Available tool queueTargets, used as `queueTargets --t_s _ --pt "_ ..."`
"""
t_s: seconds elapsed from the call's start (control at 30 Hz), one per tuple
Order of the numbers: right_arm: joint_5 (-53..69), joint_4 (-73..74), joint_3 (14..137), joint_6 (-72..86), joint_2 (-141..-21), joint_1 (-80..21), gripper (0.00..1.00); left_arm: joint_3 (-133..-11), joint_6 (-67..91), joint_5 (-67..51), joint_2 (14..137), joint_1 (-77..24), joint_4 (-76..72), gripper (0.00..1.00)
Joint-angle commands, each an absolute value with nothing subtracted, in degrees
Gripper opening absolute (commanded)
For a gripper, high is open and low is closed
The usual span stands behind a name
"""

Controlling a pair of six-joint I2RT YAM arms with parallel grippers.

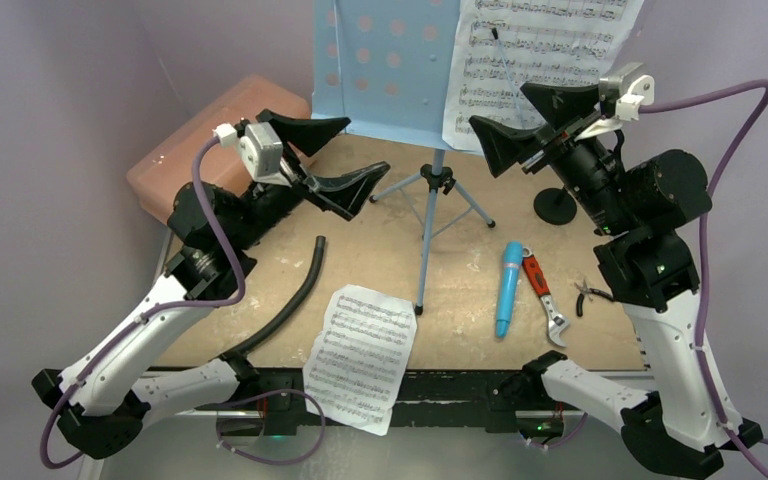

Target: Set up the instrument practice props

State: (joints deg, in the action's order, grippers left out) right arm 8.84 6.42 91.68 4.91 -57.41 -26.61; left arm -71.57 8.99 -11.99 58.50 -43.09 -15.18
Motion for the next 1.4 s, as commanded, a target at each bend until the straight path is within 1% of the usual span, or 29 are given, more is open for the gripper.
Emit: queueTargets --t_s 0.0,0.17,0.37,0.5,0.67,0.77,1.07,1.23,1.37 --pt "13.9 1.6 90.2 7.1 -55.8 -26.7 0.98 -68.0 12.1 -9.1 54.4 -43.0 -10.8 0.96" --pt "16.4 -3.5 87.2 12.3 -54.3 -26.7 0.98 -63.9 14.6 -6.1 49.8 -43.0 -3.6 0.96" --pt "17.9 -3.2 86.1 14.0 -54.2 -26.7 0.98 -57.8 18.4 -1.1 44.7 -43.0 4.8 0.96" --pt "19.7 -2.8 86.2 14.2 -54.2 -26.8 0.98 -53.0 22.3 -0.5 42.7 -43.0 9.1 0.97" --pt "22.1 -1.3 85.4 14.3 -53.6 -26.7 0.98 -47.8 29.6 3.2 43.8 -43.0 15.8 0.97" --pt "26.8 -0.8 84.1 13.6 -52.7 -26.7 0.98 -45.3 33.1 6.3 45.5 -43.0 19.6 0.99" --pt "37.1 4.8 77.8 9.7 -50.2 -26.7 0.98 -38.9 40.4 9.9 50.2 -43.0 24.2 1.00" --pt "38.0 5.3 71.7 10.6 -48.0 -26.7 0.98 -36.0 45.3 12.1 51.0 -43.0 25.4 1.00" --pt "36.4 9.6 68.3 8.1 -45.9 -26.7 0.98 -34.4 46.7 12.1 51.6 -42.9 26.3 1.00"
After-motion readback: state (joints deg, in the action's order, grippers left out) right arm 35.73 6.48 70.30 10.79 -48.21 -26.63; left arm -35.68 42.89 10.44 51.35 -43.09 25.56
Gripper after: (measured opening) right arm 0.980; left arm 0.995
